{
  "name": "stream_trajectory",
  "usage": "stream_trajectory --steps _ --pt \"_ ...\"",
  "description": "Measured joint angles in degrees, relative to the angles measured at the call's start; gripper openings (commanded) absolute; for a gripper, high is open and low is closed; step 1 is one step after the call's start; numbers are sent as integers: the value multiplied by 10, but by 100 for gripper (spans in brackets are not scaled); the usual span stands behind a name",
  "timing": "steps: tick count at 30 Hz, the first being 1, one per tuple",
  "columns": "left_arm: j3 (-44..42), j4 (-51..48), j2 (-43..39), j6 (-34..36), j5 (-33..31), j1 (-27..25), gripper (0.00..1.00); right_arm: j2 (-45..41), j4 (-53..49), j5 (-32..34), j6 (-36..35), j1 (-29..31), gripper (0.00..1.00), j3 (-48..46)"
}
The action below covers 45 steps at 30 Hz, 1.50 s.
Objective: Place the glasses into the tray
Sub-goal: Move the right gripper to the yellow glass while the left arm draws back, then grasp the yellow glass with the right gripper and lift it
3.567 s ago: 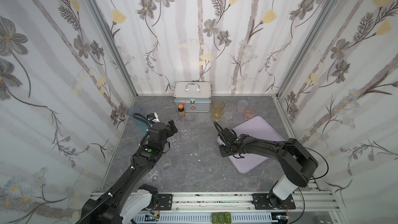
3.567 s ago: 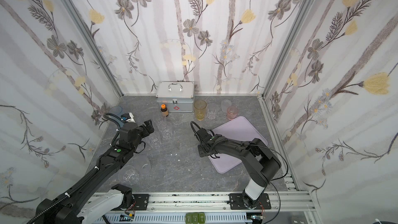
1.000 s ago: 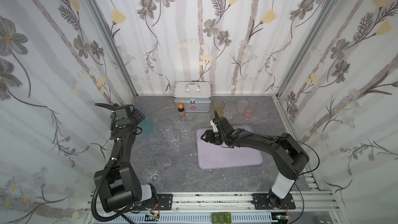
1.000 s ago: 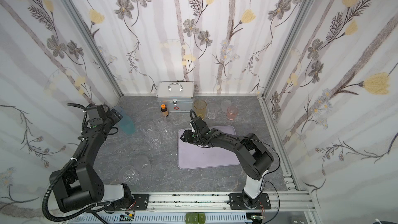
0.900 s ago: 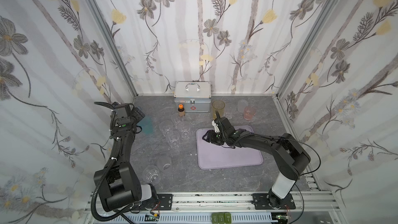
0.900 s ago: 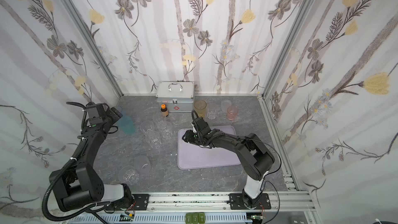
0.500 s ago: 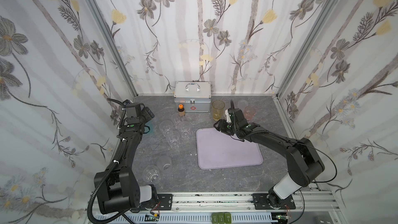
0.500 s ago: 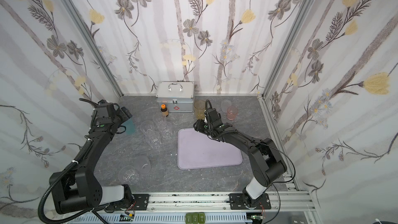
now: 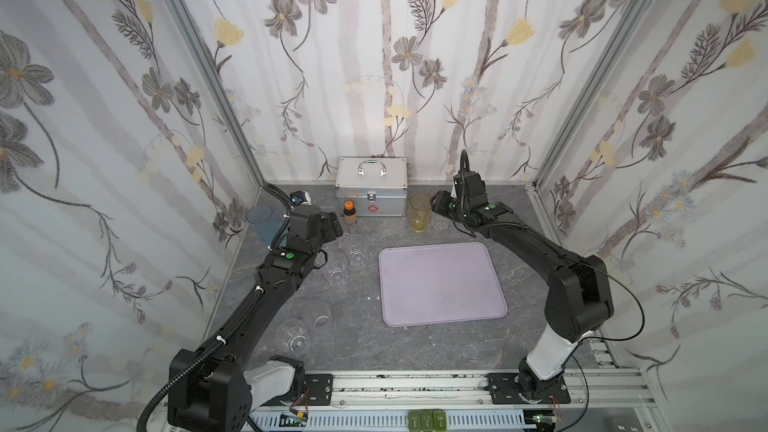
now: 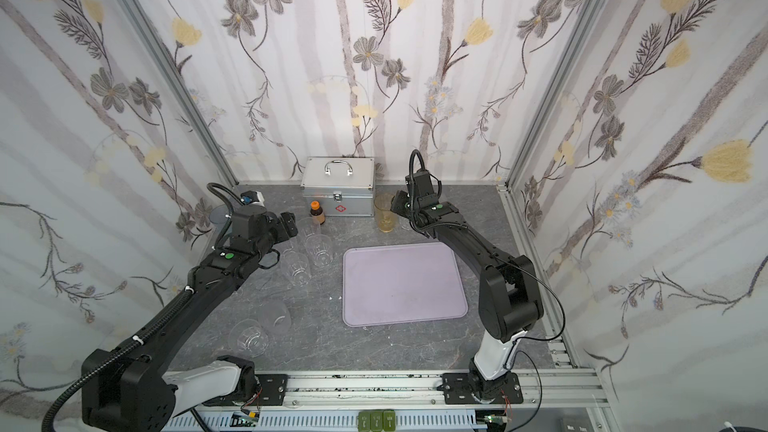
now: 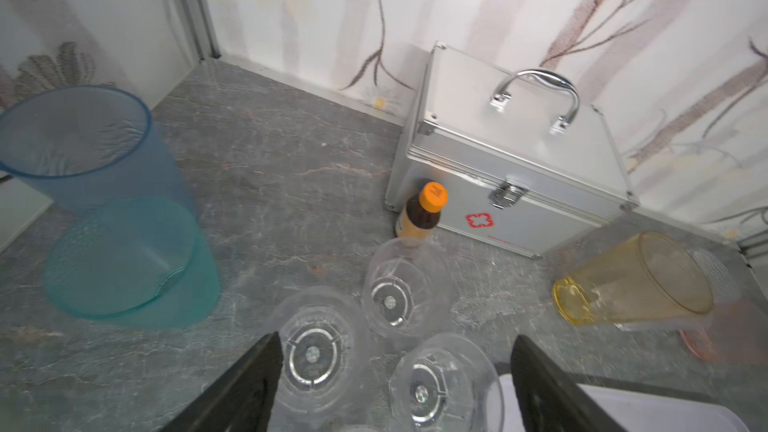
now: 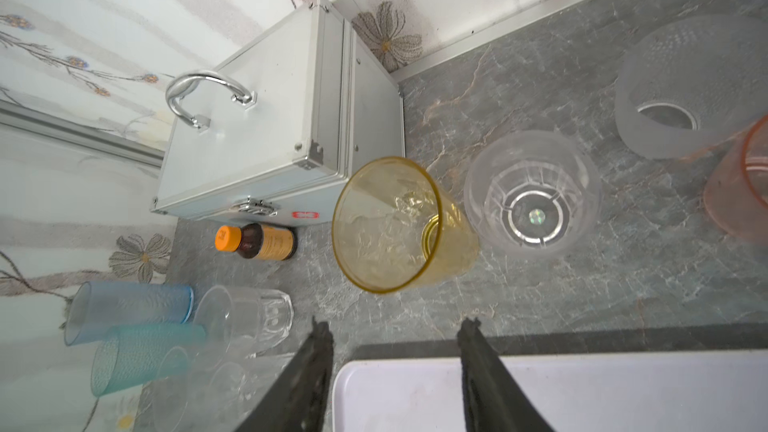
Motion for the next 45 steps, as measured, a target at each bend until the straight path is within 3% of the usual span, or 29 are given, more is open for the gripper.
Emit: stream_trajectory --steps 7,14,21,30,37,45 --pt "-11 56 36 26 -30 -144 96 77 -43 15 -18 -2 48 81" --pt "-88 175 78 43 9 -224 100 131 -70 18 -36 -2 37 128" --pt "-120 250 83 53 28 -236 100 163 -89 39 -57 1 19 150" --pt "-138 268 58 56 10 -236 100 168 -141 108 -96 20 2 170" --pt "-151 274 24 56 -11 -236 100 86 -200 148 -133 49 0 170" --pt "-167 286 -17 83 -58 -212 99 29 -293 84 -170 97 0 146"
